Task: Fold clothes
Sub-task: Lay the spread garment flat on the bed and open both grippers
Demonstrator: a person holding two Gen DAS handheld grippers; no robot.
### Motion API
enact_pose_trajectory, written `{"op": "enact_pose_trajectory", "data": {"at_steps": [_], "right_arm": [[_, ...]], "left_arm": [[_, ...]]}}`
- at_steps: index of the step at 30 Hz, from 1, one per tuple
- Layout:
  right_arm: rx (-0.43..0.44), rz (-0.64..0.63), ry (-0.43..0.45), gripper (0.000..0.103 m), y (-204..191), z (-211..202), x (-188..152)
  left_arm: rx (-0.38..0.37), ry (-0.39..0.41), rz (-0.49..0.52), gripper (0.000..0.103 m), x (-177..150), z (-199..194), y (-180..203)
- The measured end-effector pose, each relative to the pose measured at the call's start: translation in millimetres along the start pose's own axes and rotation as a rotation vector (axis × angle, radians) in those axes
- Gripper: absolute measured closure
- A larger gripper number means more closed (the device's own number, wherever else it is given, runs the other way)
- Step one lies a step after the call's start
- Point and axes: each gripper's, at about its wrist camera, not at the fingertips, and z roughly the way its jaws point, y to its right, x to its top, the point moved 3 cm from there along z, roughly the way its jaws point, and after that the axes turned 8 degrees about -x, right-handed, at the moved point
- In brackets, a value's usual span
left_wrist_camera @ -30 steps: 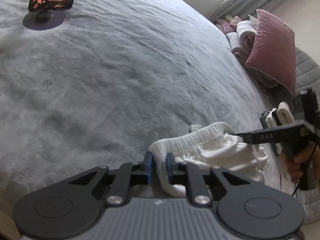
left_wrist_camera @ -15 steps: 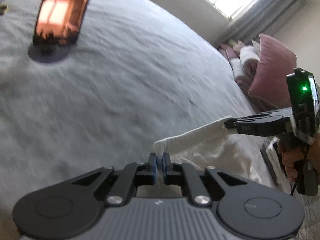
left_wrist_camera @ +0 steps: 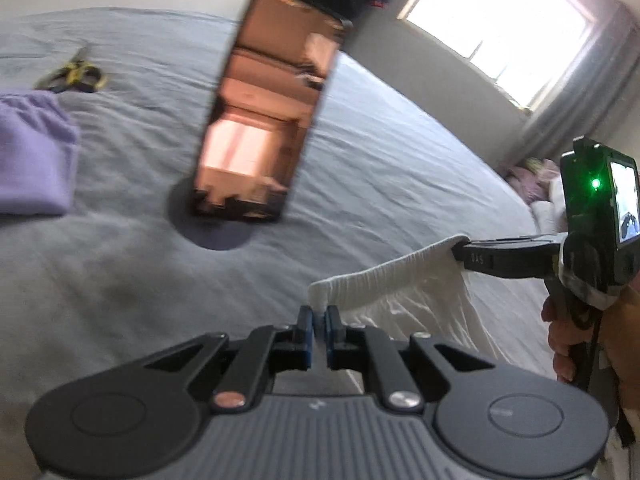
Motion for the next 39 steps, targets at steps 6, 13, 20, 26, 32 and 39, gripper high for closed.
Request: {"op": "enact_pose_trajectory", "data": {"at_steps": [6, 13, 20, 26, 32, 39], "right_arm": [[0.064, 0.004, 0.001, 0.098, -33, 19, 15], [0.094, 0.068, -0.041, 0.083, -33, 25, 9], [0.088, 0.148, -0.050, 0.050, 0, 6, 2], [0.043, 0.244, -0.069, 0.046, 58, -18, -43], [-0.009, 0.361, -0.146, 0.046, 108, -33, -110], [0.023, 0.523, -0.188, 0.046, 145, -50, -172]], "left_arm": [[0.099, 0.026, -0.019, 0.097, 11, -2, -23], [0.119, 0.000, -0.086, 0.088, 11, 2, -33], [0.124, 0.060, -0.107, 0.063, 13, -6, -27], [0.073, 0.025, -0.020, 0.063, 2, -3, -4], [0.020, -0.053, 0.069, 0.063, -12, 7, 25], [-0.012, -0.103, 0.149, 0.061, -28, 21, 57]]}}
